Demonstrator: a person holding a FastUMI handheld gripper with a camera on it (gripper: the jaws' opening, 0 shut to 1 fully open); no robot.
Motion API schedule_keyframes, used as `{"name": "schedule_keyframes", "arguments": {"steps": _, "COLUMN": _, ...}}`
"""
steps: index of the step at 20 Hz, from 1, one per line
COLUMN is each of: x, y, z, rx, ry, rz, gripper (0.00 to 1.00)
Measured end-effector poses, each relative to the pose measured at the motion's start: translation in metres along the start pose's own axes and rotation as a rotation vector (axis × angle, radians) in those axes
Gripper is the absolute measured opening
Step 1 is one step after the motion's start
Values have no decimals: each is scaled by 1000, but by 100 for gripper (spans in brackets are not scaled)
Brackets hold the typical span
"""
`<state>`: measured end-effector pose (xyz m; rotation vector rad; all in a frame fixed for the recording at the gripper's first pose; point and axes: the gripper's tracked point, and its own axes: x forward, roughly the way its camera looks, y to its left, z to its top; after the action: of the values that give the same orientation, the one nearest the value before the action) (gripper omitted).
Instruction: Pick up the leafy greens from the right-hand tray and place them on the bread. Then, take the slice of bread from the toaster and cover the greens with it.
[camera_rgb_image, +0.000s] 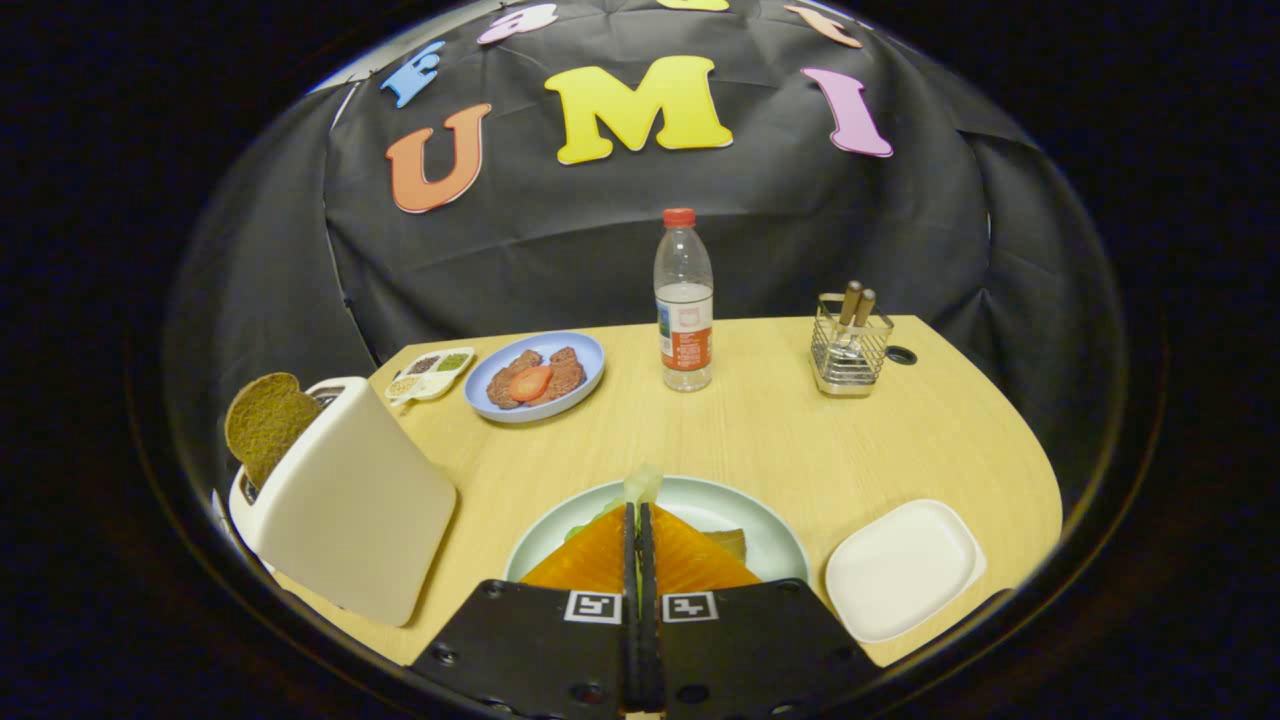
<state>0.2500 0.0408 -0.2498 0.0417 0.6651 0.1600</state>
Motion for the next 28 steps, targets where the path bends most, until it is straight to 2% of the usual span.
{"name": "schedule_keyframes", "arguments": {"steps": 6, "x": 24, "y": -27, "z": -16, "rx": 45, "ry": 31, "rz": -28, "gripper": 0}}
{"name": "schedule_keyframes", "arguments": {"steps": 9, "x": 26, "y": -33, "z": -19, "rx": 45, "ry": 32, "rz": -35, "gripper": 4}}
{"name": "schedule_keyframes", "arguments": {"steps": 11, "x": 23, "y": -40, "z": -15, "rx": 42, "ry": 16, "rz": -67, "gripper": 13}}
{"name": "schedule_keyframes", "arguments": {"steps": 13, "x": 15, "y": -41, "z": -9, "rx": 40, "ry": -11, "rz": -76, "gripper": 16}}
{"name": "schedule_keyframes", "arguments": {"steps": 14, "x": 10, "y": -42, "z": -6, "rx": 36, "ry": -23, "rz": -87, "gripper": 22}}
{"name": "schedule_keyframes", "arguments": {"steps": 18, "x": -21, "y": -39, "z": 9, "rx": 34, "ry": -97, "rz": -128, "gripper": 29}}
{"name": "schedule_keyframes", "arguments": {"steps": 21, "x": -52, "y": -28, "z": 27, "rx": -13, "ry": -183, "rz": -159, "gripper": 34}}
{"name": "schedule_keyframes", "arguments": {"steps": 25, "x": -97, "y": 6, "z": 43, "rx": -68, "ry": -280, "rz": -157, "gripper": 52}}
{"name": "schedule_keyframes", "arguments": {"steps": 28, "x": -130, "y": 32, "z": 54, "rx": -133, "ry": -350, "rz": -171, "gripper": 70}}
